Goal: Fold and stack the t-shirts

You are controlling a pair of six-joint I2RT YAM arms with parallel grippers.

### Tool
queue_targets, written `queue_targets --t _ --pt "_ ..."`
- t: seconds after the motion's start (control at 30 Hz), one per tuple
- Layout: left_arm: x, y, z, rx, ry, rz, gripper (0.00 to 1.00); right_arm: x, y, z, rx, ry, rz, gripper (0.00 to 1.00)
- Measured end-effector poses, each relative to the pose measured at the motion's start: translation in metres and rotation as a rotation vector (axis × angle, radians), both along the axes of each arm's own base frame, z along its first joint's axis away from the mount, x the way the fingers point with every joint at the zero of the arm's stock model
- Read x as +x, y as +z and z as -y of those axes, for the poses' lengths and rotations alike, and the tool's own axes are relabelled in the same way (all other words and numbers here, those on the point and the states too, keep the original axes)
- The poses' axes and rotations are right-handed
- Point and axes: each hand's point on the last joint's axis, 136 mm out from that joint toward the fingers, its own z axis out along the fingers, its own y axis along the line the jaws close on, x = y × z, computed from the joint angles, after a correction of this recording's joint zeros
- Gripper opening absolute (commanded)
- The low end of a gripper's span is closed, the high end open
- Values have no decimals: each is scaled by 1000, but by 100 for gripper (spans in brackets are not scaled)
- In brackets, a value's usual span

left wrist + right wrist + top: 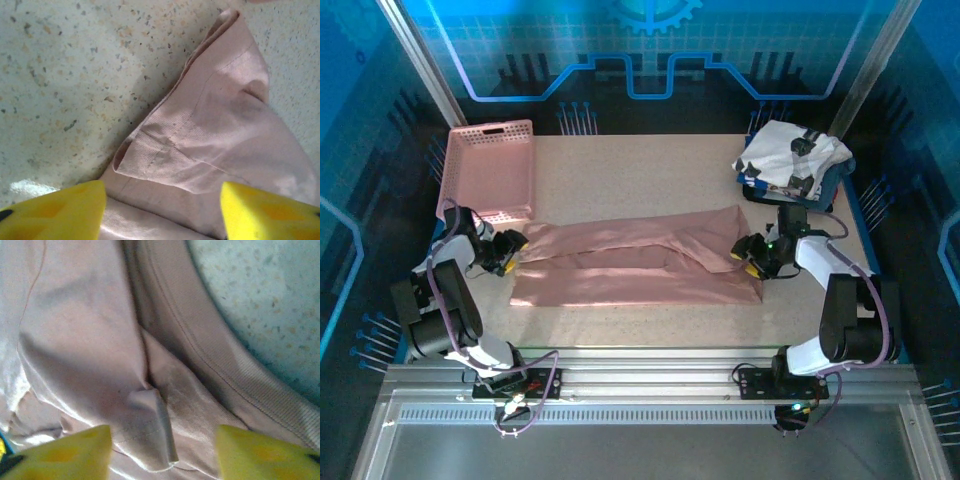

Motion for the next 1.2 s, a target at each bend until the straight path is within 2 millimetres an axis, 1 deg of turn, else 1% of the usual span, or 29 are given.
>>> queue_targets --t 0.07,0.1,0.13,0.17,0.2,0.3,0.33,0.4,0.43,0.53,0.67,0.73,0.87,0.93,1.03,1.2 --pt "1 12 0 4 10 23 77 7 16 3 -26 24 40 83" --pt "3 24 0 16 11 49 79 11 28 4 -42 42 72 86" --pt "5 38 1 31 11 82 80 16 45 5 -62 66 123 88" --pt "10 55 2 48 8 125 84 20 61 6 -78 87 170 89" --pt "14 75 6 68 -4 175 91 23 81 6 -99 111 228 89" --pt "26 138 27 125 -73 328 93 25 133 7 -166 187 375 92" --pt "28 156 36 137 -100 374 93 23 146 5 -188 215 413 92" --pt "27 182 54 148 -147 439 93 15 165 -3 -222 282 469 93" --pt "25 190 63 148 -169 457 94 9 170 -8 -237 319 484 93" --pt "18 201 89 149 -234 474 94 -9 174 -27 -264 430 495 93" --pt "8 210 126 158 -330 501 95 -28 167 -51 -291 559 480 93" --pt "0 217 144 167 -380 531 96 -35 164 -61 -306 617 476 93" --pt "-14 231 176 185 -481 591 96 -43 156 -77 -344 706 467 93" --pt "-20 235 192 193 -538 612 96 -45 148 -84 -366 752 448 93" --pt "-28 232 207 210 -595 617 96 -46 135 -90 -397 798 411 93" --pt "-34 230 218 255 -633 628 96 -45 118 -93 -434 837 366 90"
